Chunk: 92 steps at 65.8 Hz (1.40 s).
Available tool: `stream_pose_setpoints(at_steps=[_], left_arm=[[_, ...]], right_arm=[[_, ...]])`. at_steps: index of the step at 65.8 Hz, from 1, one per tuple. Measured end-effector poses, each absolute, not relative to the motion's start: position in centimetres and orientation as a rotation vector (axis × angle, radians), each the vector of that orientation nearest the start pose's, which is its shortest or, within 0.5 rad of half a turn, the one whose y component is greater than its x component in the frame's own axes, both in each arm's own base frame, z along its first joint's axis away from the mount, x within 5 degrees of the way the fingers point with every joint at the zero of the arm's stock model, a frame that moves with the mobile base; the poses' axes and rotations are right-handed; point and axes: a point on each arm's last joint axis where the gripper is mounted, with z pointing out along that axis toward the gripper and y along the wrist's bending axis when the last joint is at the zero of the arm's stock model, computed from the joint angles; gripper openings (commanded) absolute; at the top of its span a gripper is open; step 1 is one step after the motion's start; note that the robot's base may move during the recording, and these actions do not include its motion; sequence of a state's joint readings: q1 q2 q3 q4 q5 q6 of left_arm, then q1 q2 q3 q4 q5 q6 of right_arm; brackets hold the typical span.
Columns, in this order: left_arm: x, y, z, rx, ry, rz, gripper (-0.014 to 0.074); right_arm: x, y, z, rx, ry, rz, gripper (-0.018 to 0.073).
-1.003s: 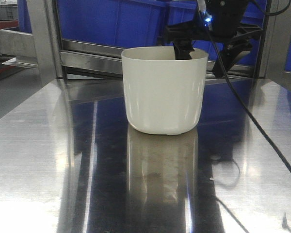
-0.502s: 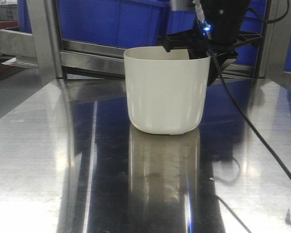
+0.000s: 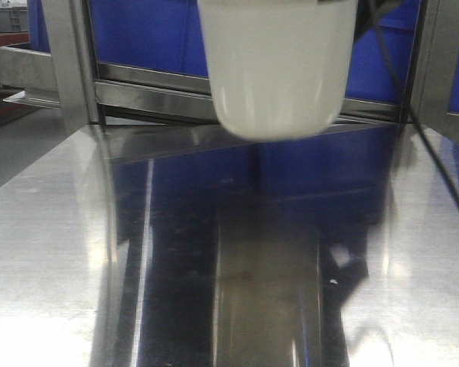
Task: Move white bin to right shelf second layer
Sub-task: 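Lift the white bin off the table with the right gripper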
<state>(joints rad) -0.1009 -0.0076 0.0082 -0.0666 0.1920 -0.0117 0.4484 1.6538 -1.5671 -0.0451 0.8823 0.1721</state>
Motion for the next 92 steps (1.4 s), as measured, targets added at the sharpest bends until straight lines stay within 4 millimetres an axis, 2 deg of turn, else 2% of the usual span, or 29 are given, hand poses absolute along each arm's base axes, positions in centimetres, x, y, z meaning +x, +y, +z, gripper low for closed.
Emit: stream_pose_setpoints(at_steps=[14,23,37,55,69,92], left_arm=[[5.5,-0.7,19.3,0.030,1.677,-0.145,0.0085],[5.5,-0.7,19.3,0.030,1.677,-0.145,0.0085],[5.5,-0.7,19.3,0.030,1.677,-0.145,0.0085],[5.5,-0.7,19.3,0.030,1.677,-0.145,0.0085],[5.5,-0.7,19.3,0.030,1.677,-0.145,0.0085],[5.5,-0.7,19.3,0.030,1.677,-0.145,0.0085]], right_arm=[[29.6,13.8,40.3,-0.339,2.333,0.247,0.0057],[26.2,12.2,41.5,-0.333,2.297,0.256,0.0057],[20.1,9.3,40.3,-0.327,2.240,0.274,0.0057],[13.6,6.2,36.7,-0.323,2.196,0.287,0.0057],[11.2,5.1,35.3,-0.319,2.174,0.293,0.0057],[11.1,5.0,35.5,-0.318,2.147,0.300,0.0057]])
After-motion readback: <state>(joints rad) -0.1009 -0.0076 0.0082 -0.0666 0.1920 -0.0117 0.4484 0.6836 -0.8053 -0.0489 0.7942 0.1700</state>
